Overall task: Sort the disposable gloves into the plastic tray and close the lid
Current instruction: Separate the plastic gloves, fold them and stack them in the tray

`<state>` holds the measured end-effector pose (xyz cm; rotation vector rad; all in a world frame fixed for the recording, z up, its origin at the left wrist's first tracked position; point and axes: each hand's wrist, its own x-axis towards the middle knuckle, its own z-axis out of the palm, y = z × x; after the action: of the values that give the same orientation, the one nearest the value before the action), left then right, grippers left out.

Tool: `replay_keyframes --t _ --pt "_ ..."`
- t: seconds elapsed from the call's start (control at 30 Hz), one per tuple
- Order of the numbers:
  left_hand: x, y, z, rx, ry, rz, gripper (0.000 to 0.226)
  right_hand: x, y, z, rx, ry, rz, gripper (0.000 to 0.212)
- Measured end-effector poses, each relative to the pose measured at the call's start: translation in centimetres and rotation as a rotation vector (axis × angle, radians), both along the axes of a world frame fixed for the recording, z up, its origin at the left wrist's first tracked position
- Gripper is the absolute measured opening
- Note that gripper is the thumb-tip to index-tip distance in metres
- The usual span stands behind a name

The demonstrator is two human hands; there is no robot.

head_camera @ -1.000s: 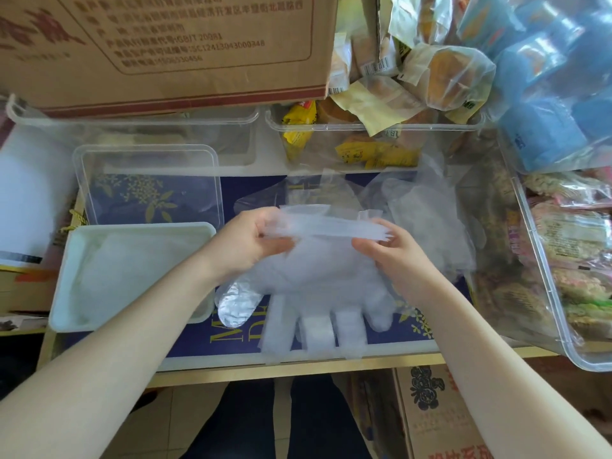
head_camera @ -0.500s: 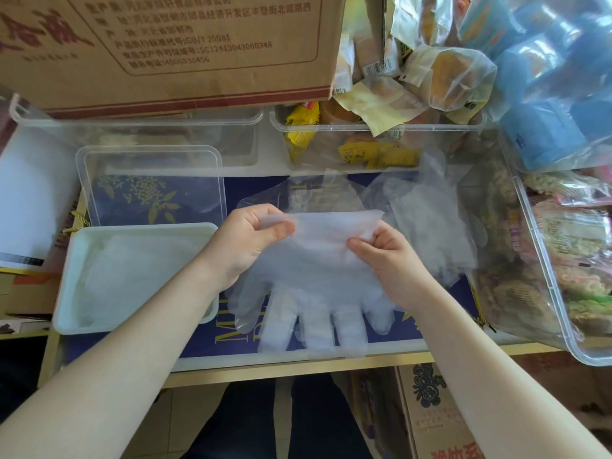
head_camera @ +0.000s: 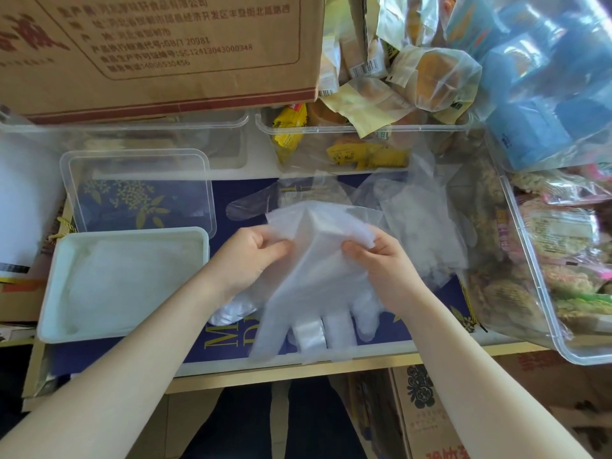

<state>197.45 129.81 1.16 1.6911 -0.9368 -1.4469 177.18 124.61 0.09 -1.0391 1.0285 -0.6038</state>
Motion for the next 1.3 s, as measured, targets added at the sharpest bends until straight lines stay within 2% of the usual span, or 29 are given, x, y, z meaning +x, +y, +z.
replay_keyframes --t 0.1,0.2,0.33,0.43,0.5,0.6,0.67,0.73,0.83,0.9,0.97,1.03,1.07,1.17,1.27,1.3 --pt "-0.4 -0.4 -0.1 -0.035 -0.058 0.091 0.020 -0.3 0.0 -0.1 -0.078 0.124 -0.019 0.022" --pt "-0.5 -0.7 -0.4 -0.075 -0.229 0.118 0.015 -0.9 0.2 -0.6 -0.181 0.279 0.011 0.023" --pt "0.1 -1.0 -0.9 -0.084 -0.391 0.227 0.022 -2.0 0.2 -1.9 -0.119 0.378 -0.048 0.031" --pt "1.4 -0.9 -1.0 -0.106 -0.460 0.349 0.026 -2.3 -0.1 -3.3 -0.265 0.702 0.061 0.020" --pt "2.7 -0.6 -1.1 -0.110 -0.563 0.362 0.038 -1.9 -1.0 -4.0 -0.402 0.876 0.161 0.031" --pt "4.3 -0.3 -1.3 -0.096 -0.576 0.354 0.047 0.0 -2.6 -4.3 -0.403 1.039 0.167 0.048" --pt "4.9 -0.1 -1.3 -0.083 -0.550 0.351 0.042 1.2 -3.6 -4.5 -0.363 1.069 0.135 0.052" --pt "5.3 0.1 -1.3 -0.074 -0.574 0.385 0.026 2.0 -4.3 -4.9 -0.398 1.109 0.137 0.053" --pt "6.1 0.5 -0.9 -0.101 -0.613 0.444 0.017 2.8 -4.9 -5.1 -0.328 1.032 0.104 0.044" --pt "6.6 0.6 -0.7 -0.140 -0.603 0.485 0.018 3.1 -5.2 -5.1 -0.286 0.981 0.082 0.027" --pt "7.0 0.5 -0.5 -0.151 -0.583 0.517 0.021 3.0 -5.5 -5.0 -0.336 0.985 0.088 0.006" --pt "7.1 0.3 -0.4 -0.158 -0.578 0.527 0.023 2.6 -5.5 -4.8 -0.379 0.938 0.071 0.029" --pt "7.1 0.2 -0.3 -0.158 -0.577 0.524 0.023 2.4 -5.5 -4.5 -0.369 0.872 0.034 0.033" --pt "7.5 -0.2 -0.5 -0.168 -0.559 0.506 0.024 1.8 -5.2 -3.0 -0.197 0.565 -0.164 0.030" --pt "7.5 -0.6 -0.6 -0.175 -0.541 0.474 0.026 0.5 -4.6 -0.6 0.132 -0.009 -0.245 0.016" --pt "7.4 -0.8 -0.5 -0.177 -0.522 0.464 0.026 0.0 -4.3 0.0 0.194 -0.131 -0.251 0.012"
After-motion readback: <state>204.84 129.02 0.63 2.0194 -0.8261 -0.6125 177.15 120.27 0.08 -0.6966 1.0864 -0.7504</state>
